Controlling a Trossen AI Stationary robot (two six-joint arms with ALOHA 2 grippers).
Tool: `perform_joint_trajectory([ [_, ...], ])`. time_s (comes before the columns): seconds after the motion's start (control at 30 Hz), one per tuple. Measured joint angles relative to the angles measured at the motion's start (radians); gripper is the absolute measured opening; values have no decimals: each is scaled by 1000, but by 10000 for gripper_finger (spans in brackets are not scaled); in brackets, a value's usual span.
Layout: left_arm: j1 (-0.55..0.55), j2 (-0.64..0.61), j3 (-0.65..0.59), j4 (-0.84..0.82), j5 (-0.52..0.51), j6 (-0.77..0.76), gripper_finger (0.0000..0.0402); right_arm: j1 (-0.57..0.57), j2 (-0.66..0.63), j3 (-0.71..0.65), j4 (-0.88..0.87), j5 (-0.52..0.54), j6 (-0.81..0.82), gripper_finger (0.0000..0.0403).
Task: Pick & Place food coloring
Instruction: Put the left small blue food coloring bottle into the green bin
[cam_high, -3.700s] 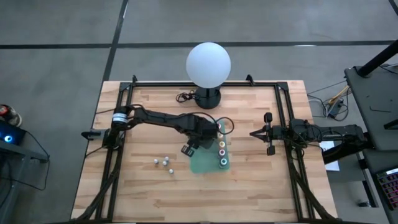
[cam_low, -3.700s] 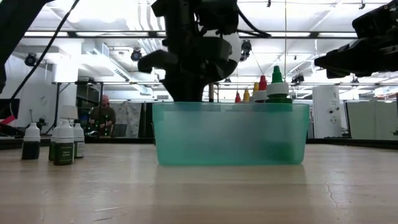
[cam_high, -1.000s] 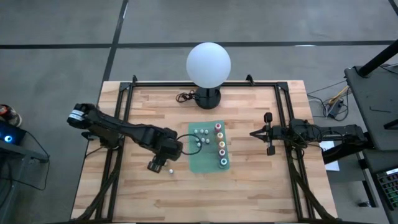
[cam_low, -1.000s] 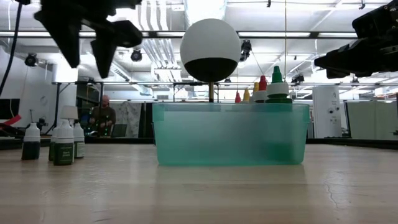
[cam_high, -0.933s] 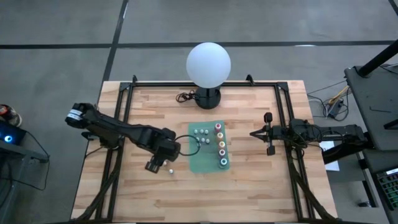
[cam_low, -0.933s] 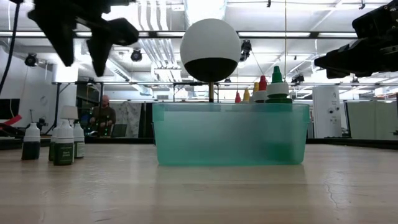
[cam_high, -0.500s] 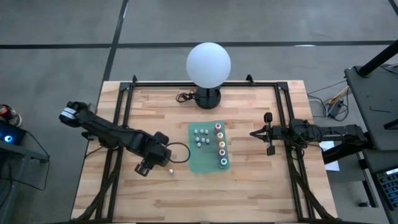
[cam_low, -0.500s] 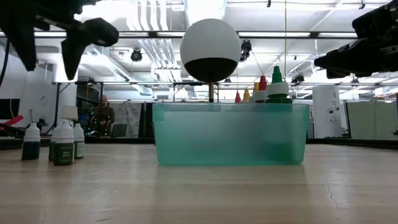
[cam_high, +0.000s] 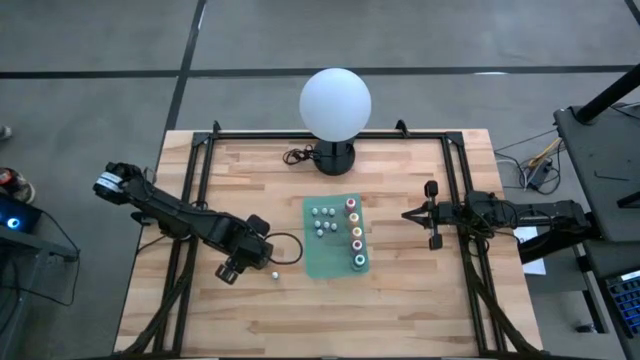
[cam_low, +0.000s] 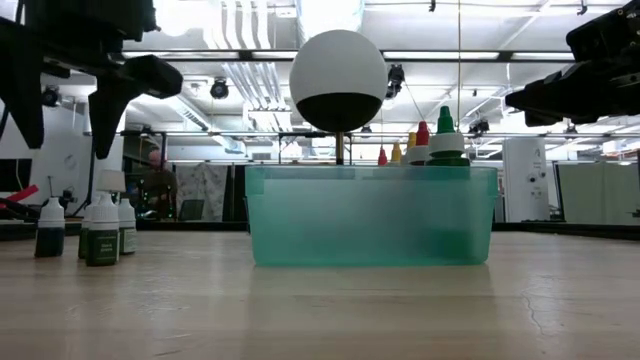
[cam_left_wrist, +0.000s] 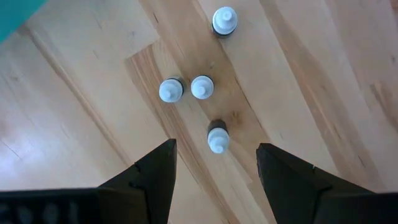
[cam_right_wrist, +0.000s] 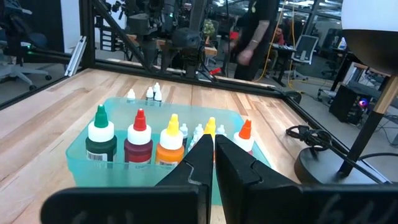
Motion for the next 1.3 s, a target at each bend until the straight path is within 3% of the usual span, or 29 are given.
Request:
perform_joint_trajectory([
  [0.5, -5, -26, -57, 25, 0, -13, 193, 0, 0, 0, 0, 0, -1, 9],
  [1.3, -5, -27, -215, 213, 0, -30, 193, 0, 0, 0, 0, 0, 1, 9],
])
